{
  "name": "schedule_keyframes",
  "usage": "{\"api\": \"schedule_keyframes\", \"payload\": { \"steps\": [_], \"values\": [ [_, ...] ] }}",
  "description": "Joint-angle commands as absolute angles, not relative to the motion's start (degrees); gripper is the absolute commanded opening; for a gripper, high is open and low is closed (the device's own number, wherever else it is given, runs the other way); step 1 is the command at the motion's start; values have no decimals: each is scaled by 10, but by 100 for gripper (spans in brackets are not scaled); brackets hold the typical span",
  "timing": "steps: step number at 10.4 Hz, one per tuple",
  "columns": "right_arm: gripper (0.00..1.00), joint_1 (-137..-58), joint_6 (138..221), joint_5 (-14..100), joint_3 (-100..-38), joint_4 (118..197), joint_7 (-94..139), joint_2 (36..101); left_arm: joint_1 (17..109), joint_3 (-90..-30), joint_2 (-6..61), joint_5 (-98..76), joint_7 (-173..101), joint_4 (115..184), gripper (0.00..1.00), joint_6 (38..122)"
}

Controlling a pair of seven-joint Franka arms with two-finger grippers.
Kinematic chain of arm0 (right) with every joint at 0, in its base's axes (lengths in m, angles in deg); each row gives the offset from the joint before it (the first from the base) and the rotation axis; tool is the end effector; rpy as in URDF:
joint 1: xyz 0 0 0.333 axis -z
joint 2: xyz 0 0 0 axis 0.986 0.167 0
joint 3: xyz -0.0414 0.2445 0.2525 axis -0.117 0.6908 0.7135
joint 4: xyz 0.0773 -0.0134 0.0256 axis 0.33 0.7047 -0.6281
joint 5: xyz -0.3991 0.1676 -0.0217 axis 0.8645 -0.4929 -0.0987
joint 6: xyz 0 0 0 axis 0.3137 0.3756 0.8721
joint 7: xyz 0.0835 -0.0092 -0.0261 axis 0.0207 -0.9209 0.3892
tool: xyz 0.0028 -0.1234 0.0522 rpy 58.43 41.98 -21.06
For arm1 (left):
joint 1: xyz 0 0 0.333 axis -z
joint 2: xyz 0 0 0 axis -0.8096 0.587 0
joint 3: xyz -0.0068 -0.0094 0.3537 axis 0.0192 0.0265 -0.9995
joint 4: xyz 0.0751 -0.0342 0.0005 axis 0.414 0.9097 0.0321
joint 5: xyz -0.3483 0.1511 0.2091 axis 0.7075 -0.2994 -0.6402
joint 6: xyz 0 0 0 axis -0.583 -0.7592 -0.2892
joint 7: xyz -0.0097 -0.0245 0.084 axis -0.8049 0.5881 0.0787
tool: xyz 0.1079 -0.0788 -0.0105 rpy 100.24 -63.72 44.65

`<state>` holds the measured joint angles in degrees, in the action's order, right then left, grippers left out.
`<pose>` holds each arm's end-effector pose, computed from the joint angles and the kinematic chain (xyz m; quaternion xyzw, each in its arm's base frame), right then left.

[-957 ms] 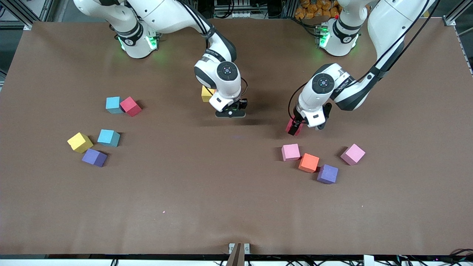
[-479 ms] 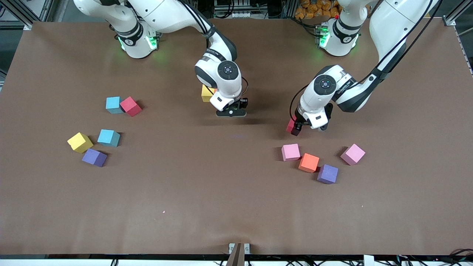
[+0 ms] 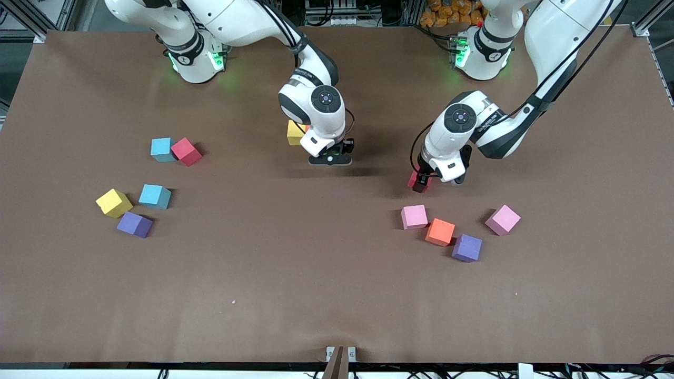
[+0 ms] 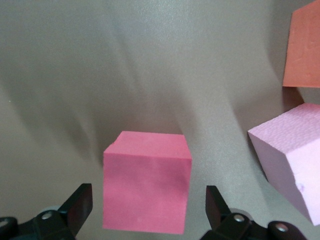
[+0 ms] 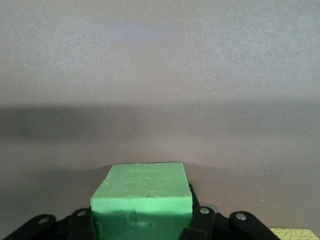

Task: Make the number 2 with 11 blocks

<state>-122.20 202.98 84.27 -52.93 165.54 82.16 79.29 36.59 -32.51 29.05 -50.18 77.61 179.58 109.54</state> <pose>0.4210 0.5398 0.1656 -0.9995 0.0006 0.0314 0.0041 0.4901 -0.2877 0.1852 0.8221 0.5686 -0.0182 0.0218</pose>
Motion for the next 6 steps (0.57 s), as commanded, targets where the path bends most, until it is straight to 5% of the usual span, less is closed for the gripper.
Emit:
{"api": "schedule_keyframes", "payload": {
  "steps": [1,2,3,4,5,6],
  "values": [
    [100,-1227,2025,855,-530,1646,838,799,366,-322,293,-522,796,1797,100,1094],
    [100,-1227,2024,854,-530,1646,838,797,367,-322,294,-523,796,1797,100,1094],
    [100,-1227,2023,852,-530,1645,836,793,362,-323,294,-522,796,1797,78,1094],
    [100,-1225,2023,851,-531,1644,835,788,360,-323,294,-522,796,1796,40,1094],
    [100,-1221,2021,849,-531,1644,833,779,358,-323,294,-522,796,1793,23,1094],
    [100,-1216,2001,848,-532,1644,831,761,358,-324,294,-522,796,1785,17,1093]
  ]
}}
